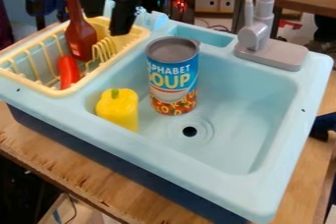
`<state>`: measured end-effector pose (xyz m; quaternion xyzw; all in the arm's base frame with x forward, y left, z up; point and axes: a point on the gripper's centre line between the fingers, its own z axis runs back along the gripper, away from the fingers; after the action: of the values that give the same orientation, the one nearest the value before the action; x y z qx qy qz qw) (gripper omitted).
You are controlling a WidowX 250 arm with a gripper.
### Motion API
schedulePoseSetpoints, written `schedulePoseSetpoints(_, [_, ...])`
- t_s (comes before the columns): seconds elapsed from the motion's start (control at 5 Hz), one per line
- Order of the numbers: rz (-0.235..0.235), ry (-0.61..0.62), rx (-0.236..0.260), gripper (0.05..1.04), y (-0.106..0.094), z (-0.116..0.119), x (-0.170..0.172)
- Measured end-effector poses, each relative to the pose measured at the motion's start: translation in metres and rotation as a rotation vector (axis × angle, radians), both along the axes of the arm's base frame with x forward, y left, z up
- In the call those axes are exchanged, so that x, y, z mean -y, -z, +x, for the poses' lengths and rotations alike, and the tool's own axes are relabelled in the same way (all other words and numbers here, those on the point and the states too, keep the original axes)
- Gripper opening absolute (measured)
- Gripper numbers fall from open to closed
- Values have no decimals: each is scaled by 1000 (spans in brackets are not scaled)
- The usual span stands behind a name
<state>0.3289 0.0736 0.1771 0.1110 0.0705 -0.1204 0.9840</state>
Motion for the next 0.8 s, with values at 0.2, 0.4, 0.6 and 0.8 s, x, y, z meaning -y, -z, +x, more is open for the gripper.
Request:
schedulePoseSetpoints(0.2, [9, 36, -7, 1001, 4, 4, 10])
schedulePoseSetpoints(0.4, [8, 62, 10, 1001, 6, 12, 17])
schedulePoseSetpoints(0.6, [9, 84, 16, 1001, 8, 15, 29])
schedulePoseSetpoints(0.8, [43, 81, 12, 1001, 10, 16, 29])
